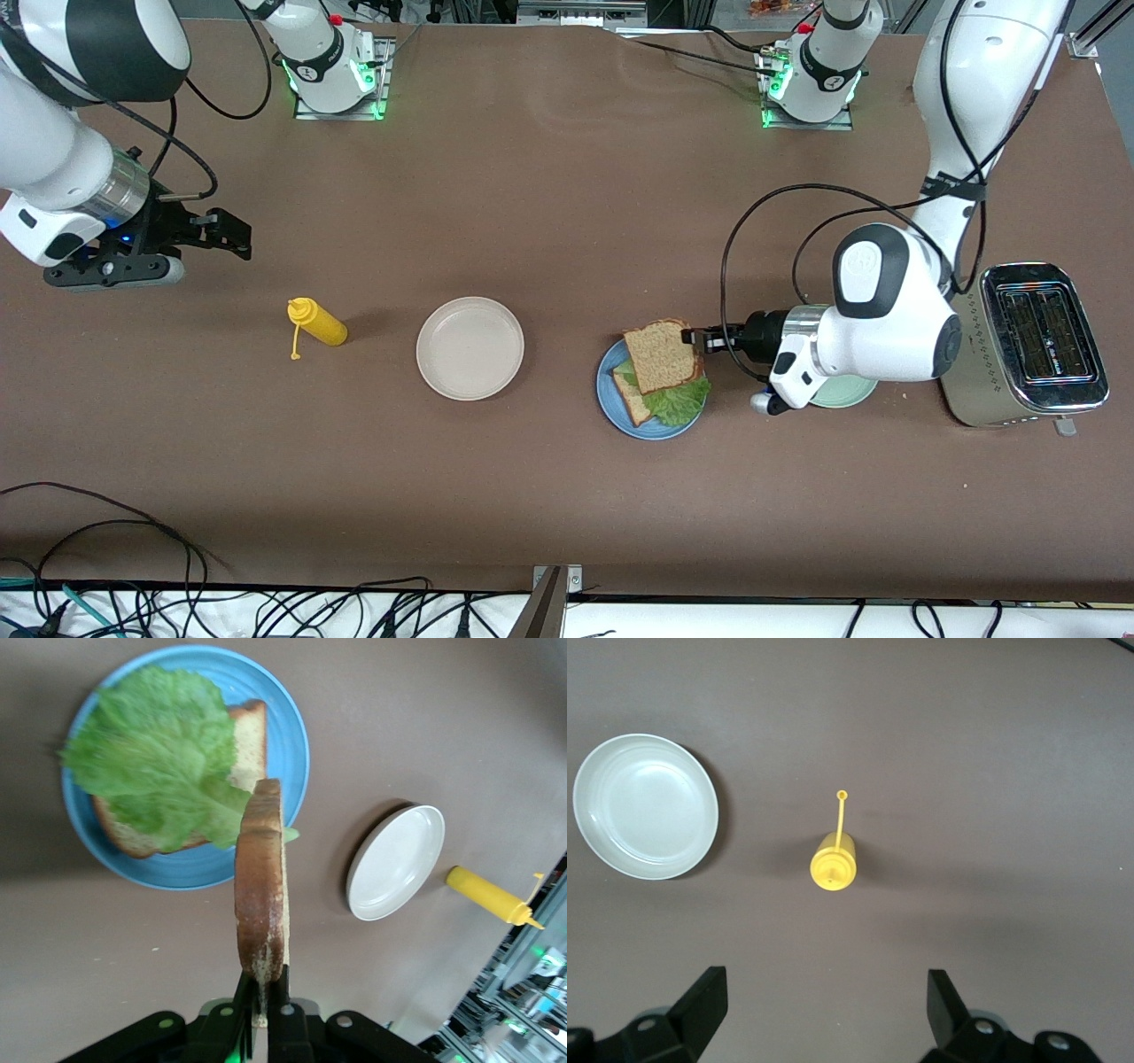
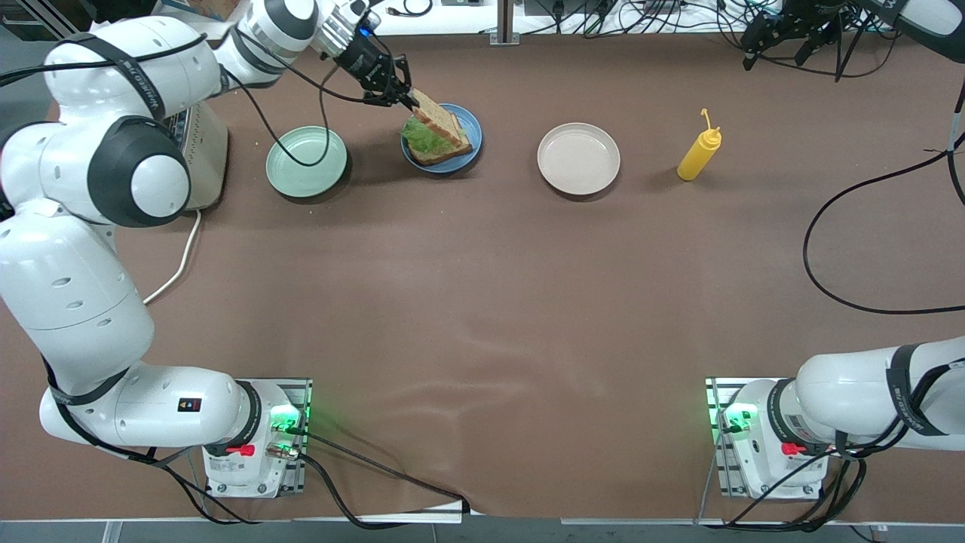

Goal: Make sandwich in blue plate with both arms
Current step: 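Carry the toast over the lettuce on the blue plate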

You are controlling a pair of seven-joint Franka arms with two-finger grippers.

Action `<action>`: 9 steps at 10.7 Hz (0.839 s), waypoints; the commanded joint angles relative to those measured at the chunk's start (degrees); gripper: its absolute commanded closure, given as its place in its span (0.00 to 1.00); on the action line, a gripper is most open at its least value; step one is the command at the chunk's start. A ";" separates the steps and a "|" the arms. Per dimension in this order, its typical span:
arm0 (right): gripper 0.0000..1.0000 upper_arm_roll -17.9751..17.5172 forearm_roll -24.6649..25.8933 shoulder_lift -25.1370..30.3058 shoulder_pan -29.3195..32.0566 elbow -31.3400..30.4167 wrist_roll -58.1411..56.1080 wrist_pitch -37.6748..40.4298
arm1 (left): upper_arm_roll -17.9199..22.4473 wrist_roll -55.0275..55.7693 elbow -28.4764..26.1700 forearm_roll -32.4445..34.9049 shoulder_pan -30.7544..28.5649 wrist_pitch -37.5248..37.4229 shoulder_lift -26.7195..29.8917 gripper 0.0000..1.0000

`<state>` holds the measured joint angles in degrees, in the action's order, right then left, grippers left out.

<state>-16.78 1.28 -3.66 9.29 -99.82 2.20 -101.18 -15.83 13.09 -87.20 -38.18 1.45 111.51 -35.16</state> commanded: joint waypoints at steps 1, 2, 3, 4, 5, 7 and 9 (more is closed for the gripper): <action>0.00 -2.91 0.74 1.28 1.43 1.38 1.84 1.42 | 0.80 0.79 3.61 -2.87 2.59 1.07 -2.46 1.00; 0.00 -2.82 0.83 1.29 1.34 1.90 1.84 1.42 | 0.81 0.71 3.61 -2.87 3.11 2.47 -2.90 1.00; 0.00 -2.91 0.92 1.11 1.43 2.08 1.84 1.42 | 0.81 0.36 3.70 -2.87 3.29 3.61 -3.68 1.00; 0.00 -2.73 0.83 1.11 1.60 2.17 1.23 1.42 | 0.81 -0.34 3.70 -2.87 3.29 4.49 -4.30 1.00; 0.00 -2.56 0.83 1.11 2.22 2.17 0.70 1.42 | 0.98 -2.52 3.61 -2.69 3.29 4.59 -5.44 1.00; 0.00 -2.73 0.83 1.11 2.22 2.26 0.96 1.42 | 2.82 -9.20 3.61 -2.78 3.29 4.59 -7.46 1.00; 0.00 -2.82 0.66 0.67 2.05 2.17 1.22 1.42 | 3.70 -9.58 3.61 -2.69 3.20 4.68 -8.61 1.00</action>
<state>-18.66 1.30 -2.49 10.81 -98.71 3.17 -100.93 -13.69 6.11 -85.44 -39.26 4.00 116.07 -41.78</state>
